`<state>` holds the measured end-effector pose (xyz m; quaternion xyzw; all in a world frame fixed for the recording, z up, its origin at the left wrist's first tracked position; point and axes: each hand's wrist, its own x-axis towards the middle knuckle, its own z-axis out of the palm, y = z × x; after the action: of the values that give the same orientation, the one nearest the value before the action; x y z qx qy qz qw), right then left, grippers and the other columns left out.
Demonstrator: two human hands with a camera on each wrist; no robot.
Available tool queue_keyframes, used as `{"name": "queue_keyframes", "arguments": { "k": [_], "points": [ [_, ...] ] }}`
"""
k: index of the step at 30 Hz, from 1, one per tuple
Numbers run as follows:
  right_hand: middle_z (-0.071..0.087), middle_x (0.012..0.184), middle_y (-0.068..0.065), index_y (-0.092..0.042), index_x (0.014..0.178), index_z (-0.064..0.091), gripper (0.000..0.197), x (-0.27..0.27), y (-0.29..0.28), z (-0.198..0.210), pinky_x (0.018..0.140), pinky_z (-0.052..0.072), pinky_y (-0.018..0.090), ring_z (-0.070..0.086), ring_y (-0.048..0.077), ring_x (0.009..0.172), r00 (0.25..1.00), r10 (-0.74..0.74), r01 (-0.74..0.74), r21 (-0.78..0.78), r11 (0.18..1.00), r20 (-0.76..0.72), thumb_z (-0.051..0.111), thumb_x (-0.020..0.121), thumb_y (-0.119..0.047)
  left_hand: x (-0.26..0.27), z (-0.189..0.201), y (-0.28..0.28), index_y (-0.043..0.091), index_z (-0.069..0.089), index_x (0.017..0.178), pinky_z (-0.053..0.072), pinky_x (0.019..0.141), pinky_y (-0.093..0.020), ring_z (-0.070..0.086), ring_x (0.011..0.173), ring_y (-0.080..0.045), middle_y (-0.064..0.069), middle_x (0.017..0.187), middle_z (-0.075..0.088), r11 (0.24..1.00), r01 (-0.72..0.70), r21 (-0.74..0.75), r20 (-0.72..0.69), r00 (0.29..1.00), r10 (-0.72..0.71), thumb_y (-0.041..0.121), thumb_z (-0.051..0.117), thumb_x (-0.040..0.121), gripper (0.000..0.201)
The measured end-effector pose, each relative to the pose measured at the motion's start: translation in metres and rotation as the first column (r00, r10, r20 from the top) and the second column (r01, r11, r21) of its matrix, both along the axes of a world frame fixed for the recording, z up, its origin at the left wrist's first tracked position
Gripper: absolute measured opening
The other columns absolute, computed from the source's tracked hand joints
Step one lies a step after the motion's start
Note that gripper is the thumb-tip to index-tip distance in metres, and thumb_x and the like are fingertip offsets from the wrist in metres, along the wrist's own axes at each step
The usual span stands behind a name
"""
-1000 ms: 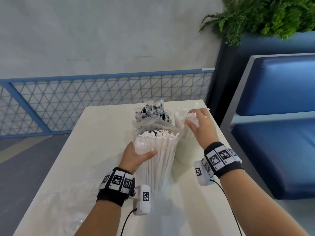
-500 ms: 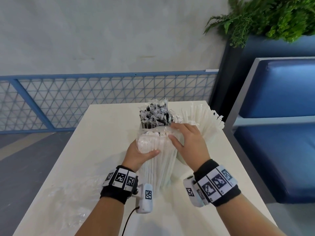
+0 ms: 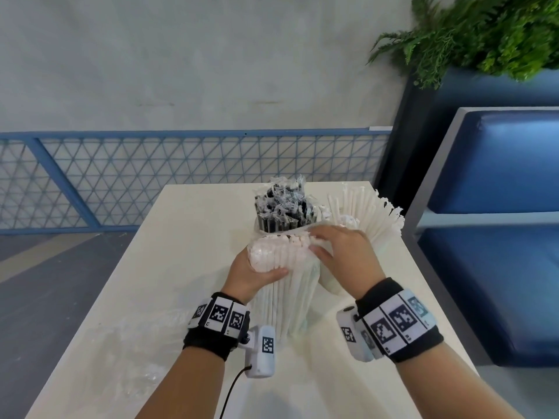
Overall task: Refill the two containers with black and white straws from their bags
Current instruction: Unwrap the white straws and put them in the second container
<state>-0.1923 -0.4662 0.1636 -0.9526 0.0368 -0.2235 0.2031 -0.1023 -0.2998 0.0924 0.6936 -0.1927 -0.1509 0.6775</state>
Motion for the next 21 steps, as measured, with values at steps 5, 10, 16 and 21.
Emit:
{"name": "queue_keyframes", "arguments": {
  "k": [5, 10, 16, 21],
  "points": [
    [0.063, 0.116, -0.005, -0.022, 0.131, 0.047, 0.06, 0.0, -0.007, -0.006, 0.07, 0.036, 0.002, 0.054, 0.002, 0.083, 0.946, 0.174, -0.112, 0.226, 0.968, -0.275, 0.072, 0.077, -0.028, 0.003, -0.001, -0.001, 0.019, 0.059, 0.104, 0.053, 0.074, -0.017, 0.065, 0.092, -0.008, 0.004, 0.098, 0.067, 1.0, 0.006, -0.031, 0.004, 1.0, -0.006, -0.004, 0.084, 0.049, 0.064],
    [0.05, 0.077, -0.011, -0.013, 0.125, 0.05, 0.061, 0.007, 0.0, -0.028, 0.06, 0.037, 0.007, 0.046, -0.003, 0.068, 0.959, 0.158, -0.082, 0.299, 0.951, -0.237, 0.075, 0.074, -0.034, 0.001, 0.005, -0.002, 0.027, 0.056, 0.104, 0.053, 0.072, -0.018, 0.065, 0.092, -0.002, 0.006, 0.101, 0.066, 0.992, 0.121, -0.031, -0.003, 0.993, -0.122, 0.005, 0.083, 0.04, 0.073],
    [0.062, 0.092, -0.003, -0.003, 0.108, 0.061, 0.051, 0.016, 0.019, -0.043, 0.077, 0.047, 0.016, 0.059, 0.019, 0.093, 0.993, 0.084, -0.028, 0.536, 0.844, -0.08, 0.081, 0.066, -0.025, -0.002, 0.005, -0.003, 0.019, 0.055, 0.112, 0.054, 0.087, -0.041, 0.06, 0.109, -0.025, -0.011, 0.112, 0.064, 0.99, 0.135, 0.037, 0.034, 0.99, -0.136, 0.02, 0.087, 0.038, 0.08],
    [0.057, 0.102, -0.002, -0.024, 0.1, 0.056, 0.04, 0.012, 0.035, -0.053, 0.094, 0.045, 0.036, 0.055, 0.021, 0.105, 0.997, -0.074, 0.039, 0.669, 0.742, 0.025, 0.078, 0.069, -0.014, 0.001, 0.002, -0.005, 0.023, 0.055, 0.114, 0.052, 0.091, -0.037, 0.06, 0.11, -0.024, -0.006, 0.113, 0.064, 0.994, 0.095, 0.049, 0.033, 0.995, -0.096, 0.027, 0.086, 0.037, 0.083]
  ]
}}
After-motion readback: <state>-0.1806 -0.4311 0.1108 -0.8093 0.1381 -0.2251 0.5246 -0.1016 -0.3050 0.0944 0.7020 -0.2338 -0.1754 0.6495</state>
